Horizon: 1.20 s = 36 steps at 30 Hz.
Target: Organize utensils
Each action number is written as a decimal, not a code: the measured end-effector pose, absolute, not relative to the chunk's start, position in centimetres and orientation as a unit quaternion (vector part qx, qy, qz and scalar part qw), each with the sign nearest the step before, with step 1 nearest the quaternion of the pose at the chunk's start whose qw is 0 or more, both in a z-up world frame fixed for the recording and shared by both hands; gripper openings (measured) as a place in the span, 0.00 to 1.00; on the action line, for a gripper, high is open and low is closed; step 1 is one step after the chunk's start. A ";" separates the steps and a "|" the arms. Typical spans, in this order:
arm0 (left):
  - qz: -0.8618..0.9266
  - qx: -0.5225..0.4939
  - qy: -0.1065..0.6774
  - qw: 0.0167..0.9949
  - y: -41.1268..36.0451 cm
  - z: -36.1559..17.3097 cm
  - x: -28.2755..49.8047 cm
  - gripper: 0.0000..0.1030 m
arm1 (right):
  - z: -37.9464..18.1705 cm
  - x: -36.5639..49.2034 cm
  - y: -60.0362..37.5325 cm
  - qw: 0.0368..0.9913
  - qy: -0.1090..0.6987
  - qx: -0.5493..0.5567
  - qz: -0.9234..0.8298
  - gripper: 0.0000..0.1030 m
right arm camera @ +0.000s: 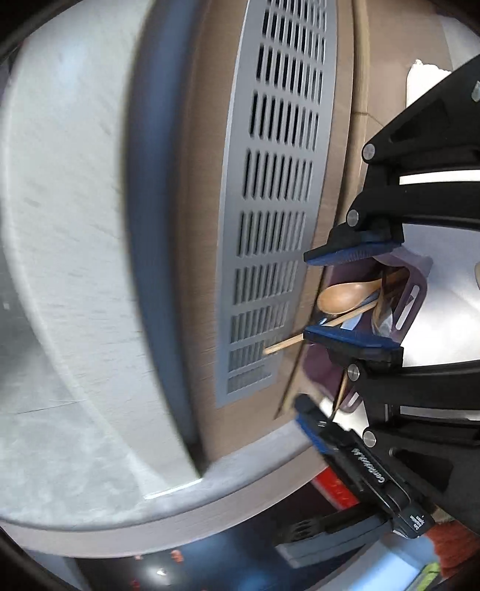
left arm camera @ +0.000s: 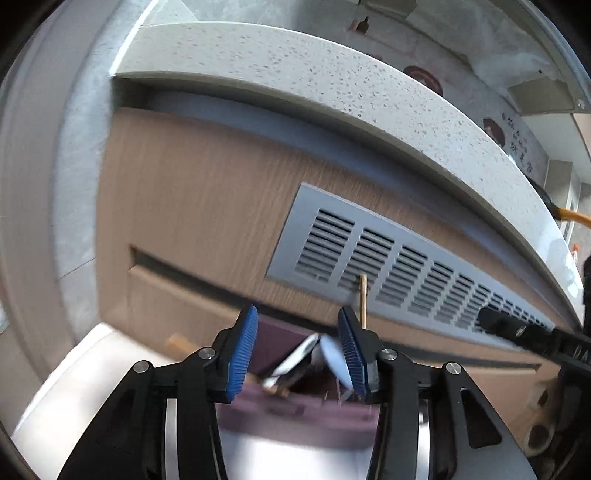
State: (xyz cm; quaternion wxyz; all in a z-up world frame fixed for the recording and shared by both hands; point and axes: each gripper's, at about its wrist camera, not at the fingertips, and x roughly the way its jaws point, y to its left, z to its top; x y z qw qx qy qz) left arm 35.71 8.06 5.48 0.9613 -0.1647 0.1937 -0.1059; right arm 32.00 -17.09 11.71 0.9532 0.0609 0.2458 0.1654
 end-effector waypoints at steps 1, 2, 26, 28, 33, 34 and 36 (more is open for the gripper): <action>-0.104 -0.157 0.201 0.961 8.2 5.6 34.7 0.46 | 11.8 31.2 -17.5 0.956 0.237 0.060 0.159 0.38; -0.104 -0.147 0.206 0.962 8.2 5.6 33.6 0.46 | 11.5 29.7 -17.9 0.961 0.223 0.058 0.151 0.40; -0.041 -0.012 0.214 0.976 3.0 4.1 10.8 0.58 | 2.7 8.1 -14.3 0.975 0.215 0.012 0.062 0.40; -0.048 -0.010 0.219 0.974 2.9 4.0 10.7 0.58 | 2.7 8.0 -14.2 0.975 0.213 0.001 0.060 0.40; -0.045 -0.015 0.240 0.969 3.1 3.4 11.2 0.58 | 2.7 8.5 -13.9 0.974 0.216 -0.003 0.060 0.40; -0.044 -0.016 0.243 0.969 3.1 3.3 11.2 0.58 | 2.6 8.5 -14.0 0.974 0.217 -0.004 0.060 0.40; -0.042 -0.019 0.248 0.968 3.2 3.1 11.2 0.58 | 2.6 8.5 -14.1 0.974 0.219 -0.002 0.059 0.40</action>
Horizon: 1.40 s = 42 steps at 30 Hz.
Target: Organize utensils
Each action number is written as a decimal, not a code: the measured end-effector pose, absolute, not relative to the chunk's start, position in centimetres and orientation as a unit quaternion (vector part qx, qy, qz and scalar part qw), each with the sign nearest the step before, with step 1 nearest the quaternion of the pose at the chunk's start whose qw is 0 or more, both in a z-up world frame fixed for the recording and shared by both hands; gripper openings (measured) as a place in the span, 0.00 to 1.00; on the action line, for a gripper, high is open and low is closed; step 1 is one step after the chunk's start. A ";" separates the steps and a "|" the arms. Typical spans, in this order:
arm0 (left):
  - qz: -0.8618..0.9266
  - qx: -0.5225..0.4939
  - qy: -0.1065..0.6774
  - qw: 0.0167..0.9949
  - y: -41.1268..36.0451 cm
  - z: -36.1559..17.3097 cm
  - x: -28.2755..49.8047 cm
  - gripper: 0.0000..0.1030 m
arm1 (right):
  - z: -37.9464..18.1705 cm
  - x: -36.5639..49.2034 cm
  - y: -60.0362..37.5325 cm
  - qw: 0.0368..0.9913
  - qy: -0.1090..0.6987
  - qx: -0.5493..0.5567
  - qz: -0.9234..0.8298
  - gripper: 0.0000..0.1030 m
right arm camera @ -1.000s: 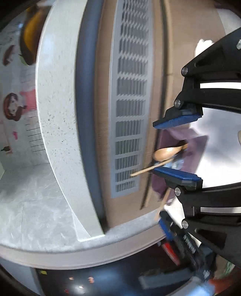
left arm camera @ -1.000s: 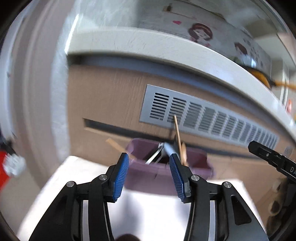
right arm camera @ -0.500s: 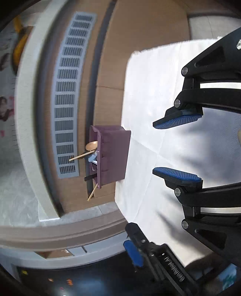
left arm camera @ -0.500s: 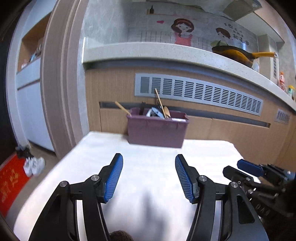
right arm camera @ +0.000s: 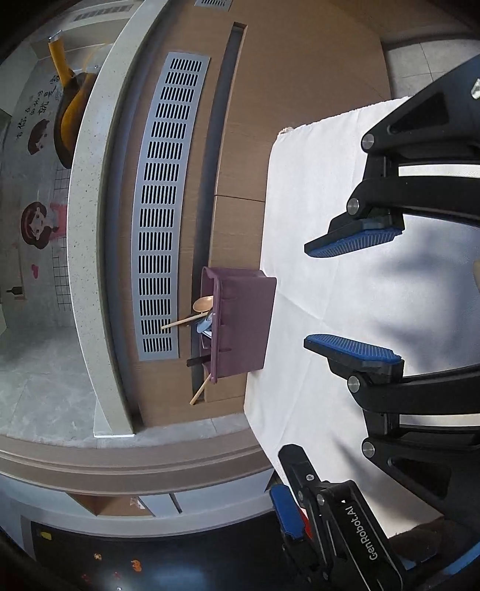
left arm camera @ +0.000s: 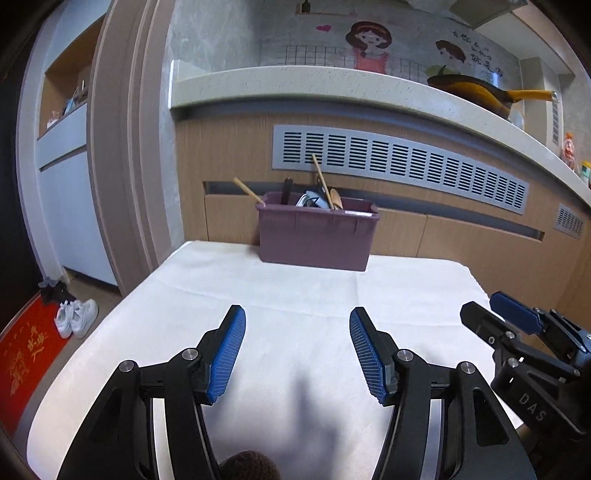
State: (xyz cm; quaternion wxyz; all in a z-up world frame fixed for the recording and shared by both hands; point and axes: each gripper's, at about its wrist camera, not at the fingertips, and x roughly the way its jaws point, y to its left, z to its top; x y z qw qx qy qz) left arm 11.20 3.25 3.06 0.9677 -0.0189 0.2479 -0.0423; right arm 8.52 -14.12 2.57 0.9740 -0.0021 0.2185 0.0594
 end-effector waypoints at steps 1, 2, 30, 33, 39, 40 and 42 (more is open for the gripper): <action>-0.042 -0.021 0.249 0.967 3.3 3.0 11.2 0.58 | 2.6 8.5 -14.3 0.974 0.219 -0.001 0.060 0.40; -0.042 -0.021 0.250 0.967 3.4 3.0 11.2 0.58 | 2.5 8.5 -14.3 0.974 0.220 -0.001 0.060 0.40; -0.042 -0.024 0.261 0.964 3.4 2.8 11.2 0.58 | 2.3 8.5 -14.3 0.973 0.223 0.000 0.060 0.41; -0.042 -0.023 0.262 0.964 3.4 2.8 11.2 0.58 | 2.3 8.4 -14.3 0.973 0.225 0.001 0.060 0.41; -0.042 -0.024 0.264 0.963 3.3 2.8 11.2 0.58 | 2.3 8.4 -14.4 0.972 0.226 0.001 0.059 0.41; -0.042 -0.024 0.263 0.964 3.4 2.8 11.2 0.58 | 2.3 8.4 -14.4 0.972 0.226 0.002 0.059 0.42; -0.042 -0.024 0.264 0.963 3.4 2.7 11.2 0.58 | 2.3 8.4 -14.4 0.972 0.226 0.002 0.059 0.42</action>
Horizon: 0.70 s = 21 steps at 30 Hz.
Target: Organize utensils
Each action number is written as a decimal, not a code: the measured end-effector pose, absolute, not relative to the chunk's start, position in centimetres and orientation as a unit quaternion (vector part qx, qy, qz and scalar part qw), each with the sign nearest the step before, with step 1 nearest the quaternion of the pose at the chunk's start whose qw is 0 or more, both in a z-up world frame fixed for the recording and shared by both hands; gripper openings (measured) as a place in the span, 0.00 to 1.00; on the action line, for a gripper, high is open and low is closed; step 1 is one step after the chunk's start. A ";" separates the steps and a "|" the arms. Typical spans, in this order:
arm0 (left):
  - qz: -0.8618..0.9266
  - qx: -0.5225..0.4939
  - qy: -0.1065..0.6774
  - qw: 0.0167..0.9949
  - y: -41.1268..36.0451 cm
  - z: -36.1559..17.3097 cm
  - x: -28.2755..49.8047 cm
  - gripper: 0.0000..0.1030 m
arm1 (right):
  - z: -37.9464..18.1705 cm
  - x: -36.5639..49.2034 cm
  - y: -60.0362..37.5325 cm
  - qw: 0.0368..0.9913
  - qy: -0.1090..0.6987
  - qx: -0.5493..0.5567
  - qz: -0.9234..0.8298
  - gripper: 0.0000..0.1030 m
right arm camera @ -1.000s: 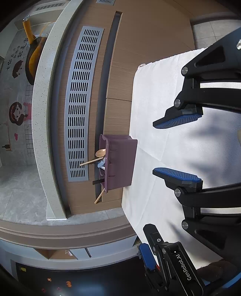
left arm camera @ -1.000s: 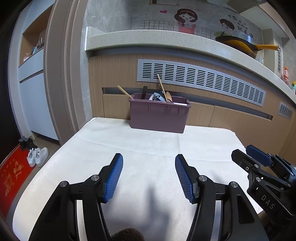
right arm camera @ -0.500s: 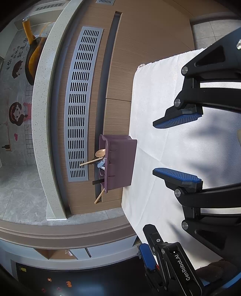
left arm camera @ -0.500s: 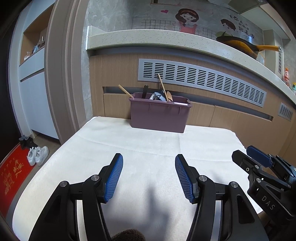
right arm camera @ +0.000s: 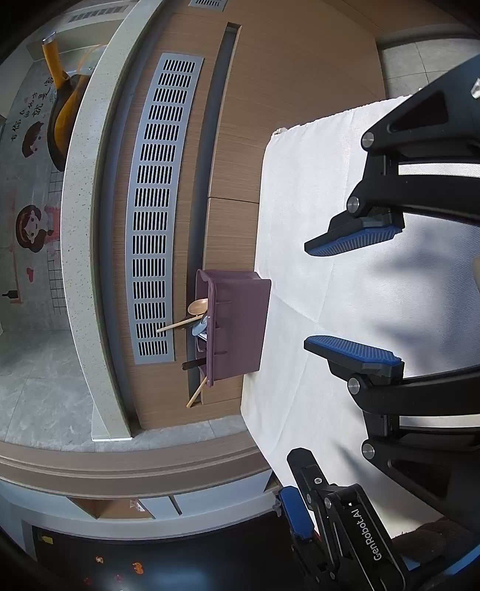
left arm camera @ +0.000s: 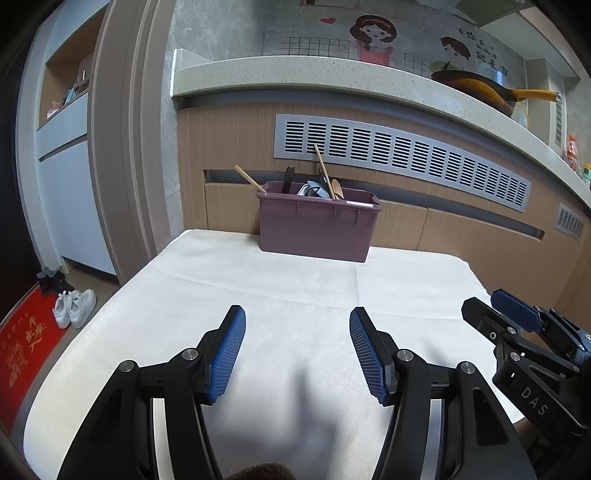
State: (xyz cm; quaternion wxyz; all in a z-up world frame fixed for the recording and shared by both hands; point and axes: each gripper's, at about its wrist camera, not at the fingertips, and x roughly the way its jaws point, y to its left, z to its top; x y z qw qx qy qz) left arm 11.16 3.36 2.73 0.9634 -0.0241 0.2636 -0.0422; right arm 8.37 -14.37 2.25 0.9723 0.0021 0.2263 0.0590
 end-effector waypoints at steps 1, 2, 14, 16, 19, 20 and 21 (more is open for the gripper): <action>-0.042 -0.024 0.263 0.963 3.4 2.7 11.1 0.58 | 2.3 8.3 -14.4 0.972 0.227 0.002 0.059 0.42; -0.042 -0.025 0.263 0.963 3.3 2.7 11.2 0.58 | 2.2 8.4 -14.4 0.972 0.227 0.002 0.059 0.42; -0.044 -0.022 0.272 0.961 2.9 2.4 11.0 0.58 | 2.3 8.4 -14.3 0.972 0.228 0.004 0.058 0.42; -0.045 -0.025 0.275 0.960 2.9 2.3 11.0 0.58 | 2.3 8.4 -14.4 0.972 0.228 0.004 0.058 0.42; -0.043 -0.025 0.279 0.959 2.9 2.2 11.1 0.58 | 2.3 8.4 -14.4 0.972 0.227 0.005 0.056 0.42; -0.043 -0.025 0.280 0.959 2.9 2.2 11.1 0.58 | 2.3 8.4 -14.3 0.972 0.227 0.005 0.056 0.42; -0.041 -0.025 0.280 0.959 2.9 2.1 11.1 0.58 | 2.2 8.4 -14.2 0.972 0.228 0.005 0.055 0.42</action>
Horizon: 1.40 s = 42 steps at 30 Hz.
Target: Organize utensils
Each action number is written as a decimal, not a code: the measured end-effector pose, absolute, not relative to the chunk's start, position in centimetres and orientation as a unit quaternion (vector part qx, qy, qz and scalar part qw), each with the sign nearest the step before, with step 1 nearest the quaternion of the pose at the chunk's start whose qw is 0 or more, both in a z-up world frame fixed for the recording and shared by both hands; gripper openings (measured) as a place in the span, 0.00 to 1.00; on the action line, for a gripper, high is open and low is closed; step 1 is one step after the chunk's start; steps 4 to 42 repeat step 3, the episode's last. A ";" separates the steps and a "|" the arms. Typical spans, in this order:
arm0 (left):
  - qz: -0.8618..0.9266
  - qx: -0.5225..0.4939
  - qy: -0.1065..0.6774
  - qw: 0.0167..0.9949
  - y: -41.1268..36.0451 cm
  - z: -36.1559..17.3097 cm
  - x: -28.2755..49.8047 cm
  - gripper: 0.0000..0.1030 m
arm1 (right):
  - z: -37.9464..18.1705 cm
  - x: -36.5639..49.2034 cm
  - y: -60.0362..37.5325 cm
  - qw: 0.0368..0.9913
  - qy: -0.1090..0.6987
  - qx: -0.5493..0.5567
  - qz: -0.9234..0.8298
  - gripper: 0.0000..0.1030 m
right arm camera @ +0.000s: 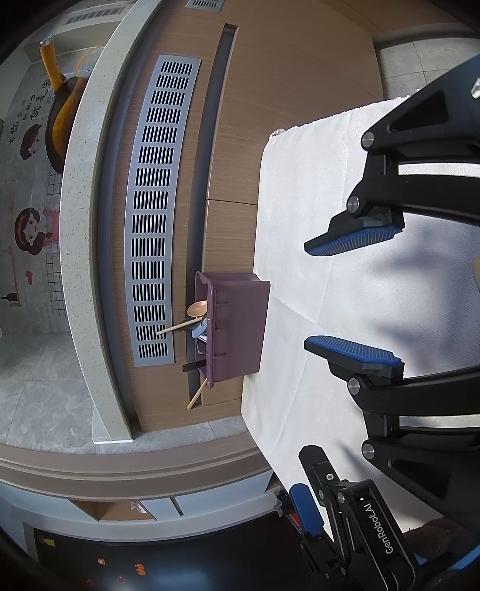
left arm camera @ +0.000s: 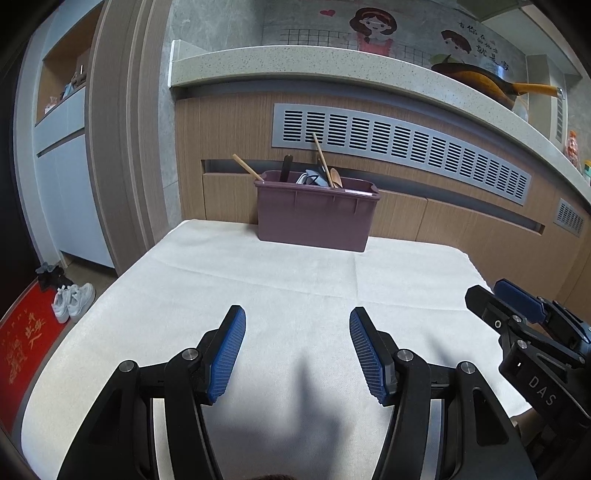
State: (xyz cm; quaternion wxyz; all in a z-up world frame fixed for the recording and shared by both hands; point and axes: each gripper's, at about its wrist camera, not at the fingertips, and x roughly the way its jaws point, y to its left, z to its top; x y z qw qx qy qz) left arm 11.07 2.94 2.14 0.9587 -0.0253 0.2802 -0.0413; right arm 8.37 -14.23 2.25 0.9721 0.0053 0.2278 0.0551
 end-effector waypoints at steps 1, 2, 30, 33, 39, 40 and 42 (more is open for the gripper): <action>-0.040 -0.026 0.279 0.959 2.9 2.1 11.0 0.58 | 2.2 8.4 -14.2 0.972 0.228 0.005 0.055 0.42; -0.039 -0.026 0.279 0.959 3.0 2.2 11.0 0.58 | 2.3 8.4 -14.2 0.972 0.228 0.005 0.055 0.42; -0.039 -0.028 0.279 0.959 3.0 2.1 11.0 0.58 | 2.3 8.4 -14.2 0.972 0.228 0.006 0.055 0.42; -0.039 -0.028 0.279 0.959 3.0 2.1 11.0 0.58 | 2.3 8.4 -14.2 0.972 0.228 0.006 0.055 0.42; -0.039 -0.028 0.279 0.959 3.0 2.1 11.0 0.58 | 2.3 8.4 -14.2 0.972 0.228 0.006 0.055 0.42; -0.039 -0.028 0.279 0.959 3.0 2.1 11.0 0.58 | 2.3 8.4 -14.2 0.972 0.228 0.006 0.055 0.42; -0.039 -0.028 0.279 0.959 3.0 2.1 11.0 0.58 | 2.3 8.4 -14.2 0.972 0.228 0.006 0.055 0.42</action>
